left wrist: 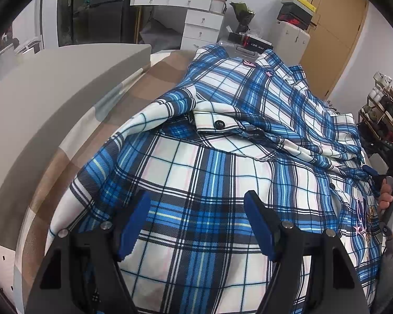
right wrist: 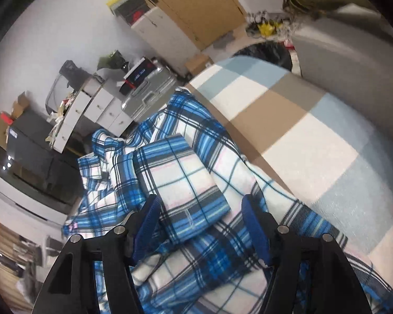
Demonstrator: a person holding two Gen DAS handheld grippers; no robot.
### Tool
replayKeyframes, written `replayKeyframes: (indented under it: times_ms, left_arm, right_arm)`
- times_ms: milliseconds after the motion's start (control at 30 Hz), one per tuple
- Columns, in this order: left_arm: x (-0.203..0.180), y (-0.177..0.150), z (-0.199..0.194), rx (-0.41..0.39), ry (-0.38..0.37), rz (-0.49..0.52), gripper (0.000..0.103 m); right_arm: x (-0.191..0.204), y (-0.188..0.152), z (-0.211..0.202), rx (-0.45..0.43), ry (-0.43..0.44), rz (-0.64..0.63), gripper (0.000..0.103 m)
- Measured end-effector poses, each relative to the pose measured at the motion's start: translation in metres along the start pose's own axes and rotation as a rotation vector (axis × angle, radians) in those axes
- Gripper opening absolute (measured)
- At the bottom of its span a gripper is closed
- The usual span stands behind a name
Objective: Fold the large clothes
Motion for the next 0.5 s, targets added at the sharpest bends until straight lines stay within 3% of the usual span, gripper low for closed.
replayKeyframes:
  times_ms: [67,100,167,333,433,500]
  left_arm:
    - [0.0,0.0,0.0,0.0,-0.002,-0.001,0.07]
    - [0.0,0.0,0.0,0.0,-0.003,-0.002,0.07]
    - [0.0,0.0,-0.001,0.0,-0.005,-0.004,0.07]
    - [0.0,-0.001,-0.001,-0.001,-0.004,-0.002,0.07]
    - [0.0,-0.001,-0.001,-0.001,-0.003,-0.001,0.07]
    - [0.0,-0.001,-0.001,-0.001,-0.004,-0.002,0.07]
  right_arm:
    - [0.001,0.0,0.005,0.006,-0.007,0.004,0.028]
    - [0.001,0.001,0.005,0.001,-0.001,0.009,0.004]
    - [0.007,0.002,-0.001,0.003,0.076,0.034,0.004]
    - [0.052,0.006,-0.049,-0.081,0.168,-0.198,0.004]
    - [0.051,0.007,-0.067,-0.115,0.091,-0.252,0.004]
    - [0.033,0.005,-0.054,-0.065,-0.016,-0.246,0.007]
Point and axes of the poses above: each gripper's, at about its wrist camera, not at the fingertips, and z roughly the way its jaws point, x to its left, y to its top, the point moved 5 cm from there along z, roughly the way its jaws point, and after that the axes turned 15 degrees about y, right-handed, at the moved point
